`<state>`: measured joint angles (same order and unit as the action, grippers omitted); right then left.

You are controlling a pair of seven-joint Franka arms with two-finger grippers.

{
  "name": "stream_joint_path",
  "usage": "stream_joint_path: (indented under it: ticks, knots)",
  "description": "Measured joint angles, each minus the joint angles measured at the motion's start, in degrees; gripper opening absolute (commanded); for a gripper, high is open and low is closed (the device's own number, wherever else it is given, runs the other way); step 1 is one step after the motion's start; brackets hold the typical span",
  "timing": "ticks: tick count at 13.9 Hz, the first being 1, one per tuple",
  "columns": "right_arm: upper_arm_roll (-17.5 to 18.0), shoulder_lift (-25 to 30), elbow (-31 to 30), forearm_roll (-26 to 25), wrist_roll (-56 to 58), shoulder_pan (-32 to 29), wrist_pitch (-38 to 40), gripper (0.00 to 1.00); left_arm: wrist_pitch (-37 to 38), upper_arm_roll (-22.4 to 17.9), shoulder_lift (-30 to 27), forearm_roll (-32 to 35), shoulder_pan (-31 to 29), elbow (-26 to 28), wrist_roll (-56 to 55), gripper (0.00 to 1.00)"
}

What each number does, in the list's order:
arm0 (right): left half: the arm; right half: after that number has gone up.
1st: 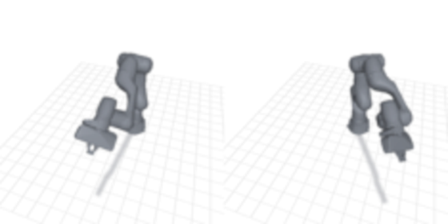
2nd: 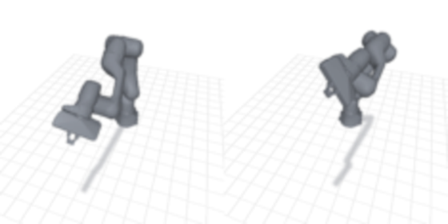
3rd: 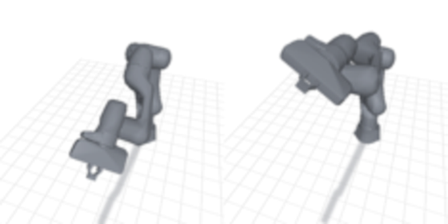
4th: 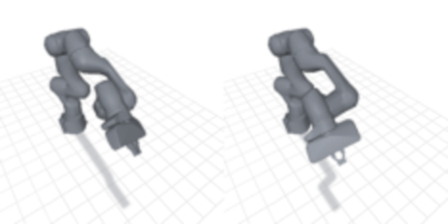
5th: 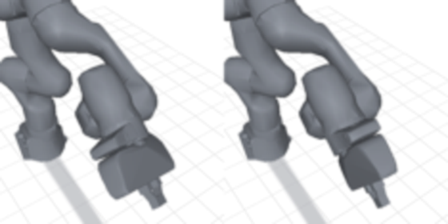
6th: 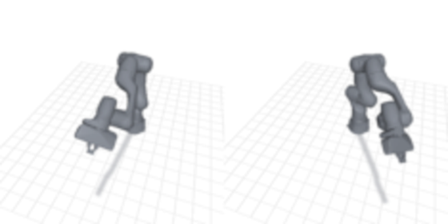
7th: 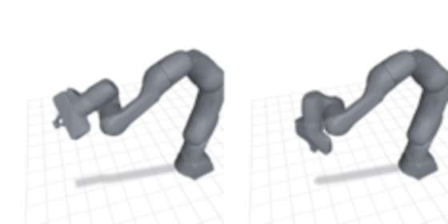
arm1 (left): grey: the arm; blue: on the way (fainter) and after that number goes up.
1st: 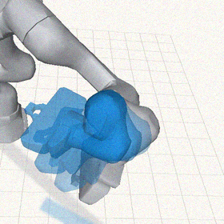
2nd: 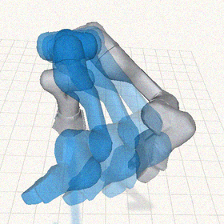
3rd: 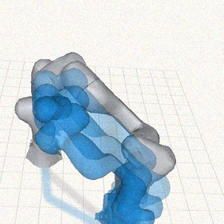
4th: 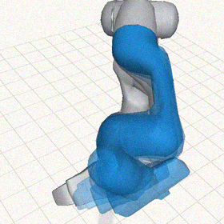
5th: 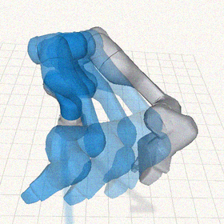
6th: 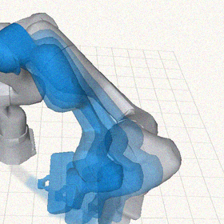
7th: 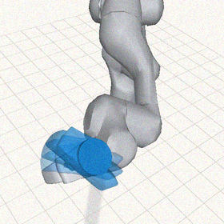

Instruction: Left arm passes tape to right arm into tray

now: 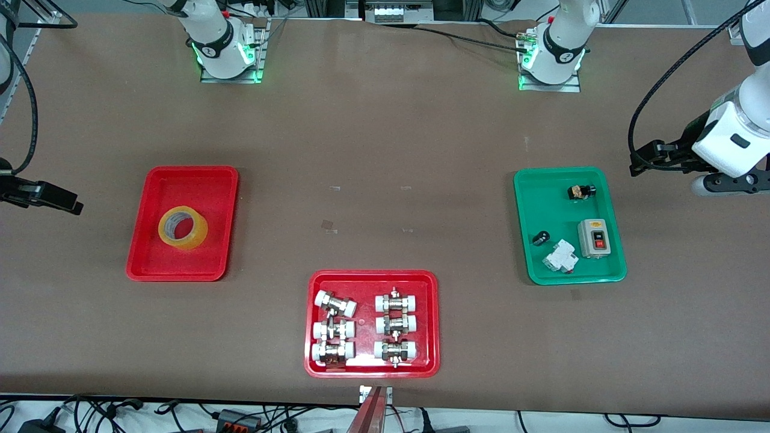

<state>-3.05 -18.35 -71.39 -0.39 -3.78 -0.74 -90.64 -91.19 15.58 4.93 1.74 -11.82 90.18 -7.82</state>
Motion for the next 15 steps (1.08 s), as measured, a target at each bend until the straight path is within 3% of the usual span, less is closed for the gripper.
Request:
stream_joint_path:
  ticks: [4,8,12,15]
  knots:
    - [-0.1,1.0,-0.7,-0.2,0.1,0.0,-0.1,1.00,0.0,0.0,0.0,0.0,0.0,0.0,0.0,1.00]
    - [-0.1,3.9,-5.7,-0.2,1.4,0.0,-1.5,1.00,0.0,0.0,0.0,-0.1,0.0,0.0,0.0,1.00]
    - [-0.1,11.0,-17.7,-0.2,2.7,0.0,-8.1,1.00,0.0,0.0,0.0,-0.1,0.0,0.0,0.0,1.00]
    - [0.0,17.4,-25.3,-0.2,3.2,0.0,-8.7,1.00,0.0,-0.1,0.0,-0.1,-0.2,0.0,0.0,1.00]
